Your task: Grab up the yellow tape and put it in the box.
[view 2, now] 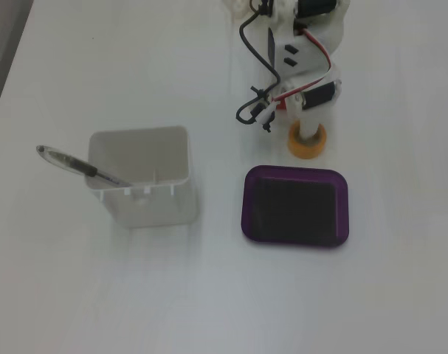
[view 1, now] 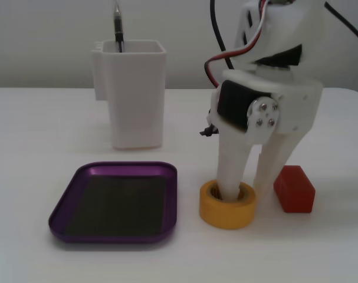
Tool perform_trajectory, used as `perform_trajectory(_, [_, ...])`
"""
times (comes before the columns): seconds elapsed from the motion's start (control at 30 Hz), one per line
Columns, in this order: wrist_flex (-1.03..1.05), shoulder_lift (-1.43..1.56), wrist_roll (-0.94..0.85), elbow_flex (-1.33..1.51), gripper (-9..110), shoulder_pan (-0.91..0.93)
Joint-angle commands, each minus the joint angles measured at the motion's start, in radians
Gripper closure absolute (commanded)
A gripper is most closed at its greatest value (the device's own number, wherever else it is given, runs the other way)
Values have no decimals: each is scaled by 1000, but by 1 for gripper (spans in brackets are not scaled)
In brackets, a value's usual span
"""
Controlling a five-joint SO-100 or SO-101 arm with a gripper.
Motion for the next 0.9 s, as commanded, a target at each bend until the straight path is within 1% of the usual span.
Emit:
perform_trajectory(0.0, [-18, -12, -5, -26, 95, -3])
perform_trajectory(0.1, [-9, -11, 2, -29, 103, -8])
perform_trajectory(0.23, [-2, 55, 6, -43, 102, -3])
perform_trajectory(0.47, [26, 316, 9, -44, 102, -3])
perform_trajectory(0.67, [11, 500, 9, -44, 102, 15])
perform_trajectory(0.77, [-29, 499, 21, -44, 102, 86])
perform_trajectory(0.87, [-103, 446, 98, -61, 102, 124])
